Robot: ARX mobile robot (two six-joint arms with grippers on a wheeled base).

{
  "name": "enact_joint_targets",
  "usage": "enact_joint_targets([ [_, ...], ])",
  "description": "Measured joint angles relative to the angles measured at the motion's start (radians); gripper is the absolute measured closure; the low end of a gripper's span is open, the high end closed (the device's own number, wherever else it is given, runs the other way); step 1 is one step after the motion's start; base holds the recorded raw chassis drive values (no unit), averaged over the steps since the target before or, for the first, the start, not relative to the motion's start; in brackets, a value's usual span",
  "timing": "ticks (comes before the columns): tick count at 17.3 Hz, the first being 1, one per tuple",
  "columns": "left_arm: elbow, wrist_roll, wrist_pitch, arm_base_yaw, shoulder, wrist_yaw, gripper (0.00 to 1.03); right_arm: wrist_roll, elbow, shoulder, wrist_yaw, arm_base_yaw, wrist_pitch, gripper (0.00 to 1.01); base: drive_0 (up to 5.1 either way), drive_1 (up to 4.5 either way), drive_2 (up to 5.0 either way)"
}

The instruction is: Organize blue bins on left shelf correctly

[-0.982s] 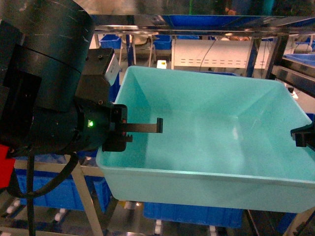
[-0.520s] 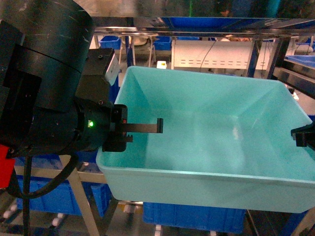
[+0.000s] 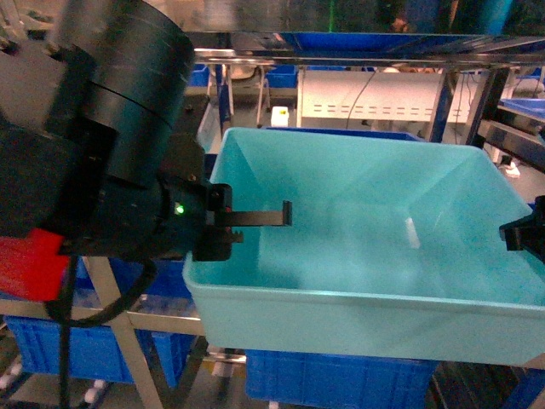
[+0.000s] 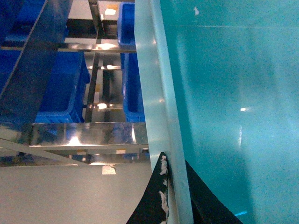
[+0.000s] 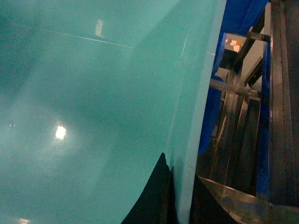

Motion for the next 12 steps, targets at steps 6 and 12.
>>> enact_joint_targets([
  [6, 0.164, -0.094, -0.026, -0.011, 0.212, -0.042, 1.01, -0.136, 0.299, 0.238, -0.029, 0.008, -0.108, 0.99, 0.0, 0.0, 0.0],
  [12, 0.384, -0.086, -0.114, 0.039, 0.454, 0.038, 1.01, -0.222, 0.499, 0.427, 0.044, 0.045, -0.216, 0.99, 0.0, 0.0, 0.0],
])
